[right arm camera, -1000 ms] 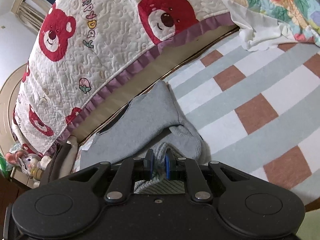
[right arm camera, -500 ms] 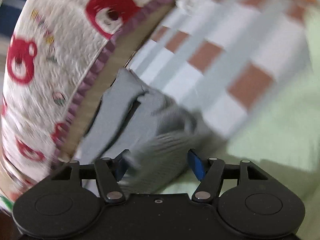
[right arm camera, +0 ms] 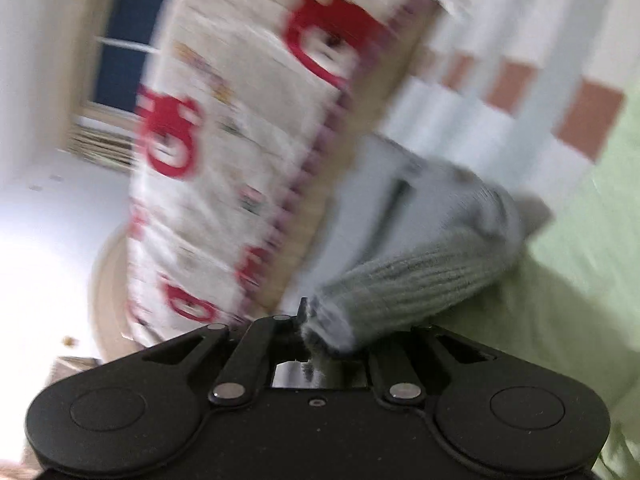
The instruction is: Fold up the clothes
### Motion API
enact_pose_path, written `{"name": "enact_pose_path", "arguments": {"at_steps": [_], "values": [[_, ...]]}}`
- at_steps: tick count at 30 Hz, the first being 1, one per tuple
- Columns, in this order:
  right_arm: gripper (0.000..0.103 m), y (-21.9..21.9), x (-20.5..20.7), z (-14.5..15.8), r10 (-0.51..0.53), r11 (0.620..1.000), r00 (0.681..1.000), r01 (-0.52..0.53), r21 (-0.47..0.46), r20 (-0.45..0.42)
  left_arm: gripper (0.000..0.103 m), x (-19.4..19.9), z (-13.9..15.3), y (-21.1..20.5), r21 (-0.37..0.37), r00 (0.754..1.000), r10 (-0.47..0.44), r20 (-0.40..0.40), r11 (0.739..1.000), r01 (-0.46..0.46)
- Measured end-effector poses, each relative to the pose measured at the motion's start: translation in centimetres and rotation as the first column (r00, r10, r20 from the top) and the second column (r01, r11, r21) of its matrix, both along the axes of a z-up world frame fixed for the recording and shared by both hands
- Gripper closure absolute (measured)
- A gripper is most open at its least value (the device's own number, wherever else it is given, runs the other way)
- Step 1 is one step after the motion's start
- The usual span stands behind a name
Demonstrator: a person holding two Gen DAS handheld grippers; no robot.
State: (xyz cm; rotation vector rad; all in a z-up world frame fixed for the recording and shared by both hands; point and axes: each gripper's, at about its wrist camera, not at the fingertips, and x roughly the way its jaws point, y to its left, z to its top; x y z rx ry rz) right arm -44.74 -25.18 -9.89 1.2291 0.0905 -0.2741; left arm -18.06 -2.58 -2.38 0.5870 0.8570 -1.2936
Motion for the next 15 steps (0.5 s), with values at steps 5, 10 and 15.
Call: {"name": "enact_pose_path", "arguments": {"at_steps": [5, 10, 15], "values": [[0.094, 0.6, 0.0, 2.3, -0.008, 0.992, 0.998, -0.001, -0.129, -0.063, 0.065, -0.8, -0.8, 0.4, 0.072, 0.998, 0.020, 0.059, 0.997, -0.024], [0.094, 0.8, -0.6, 2.1, -0.015, 0.990, 0.998, 0.006, -0.144, -0.061, 0.067, -0.7, -0.4, 0.8, 0.051, 0.989, 0.084, 0.118, 0.995, -0.091], [0.094, 1.3, -1.1, 4.2, 0.011, 0.974, 1.000, -0.013, -0.227, -0.009, 0.098, -0.2, 3.1, 1.7, -0.046, 0.989, 0.083, 0.125, 0.996, -0.078]]}}
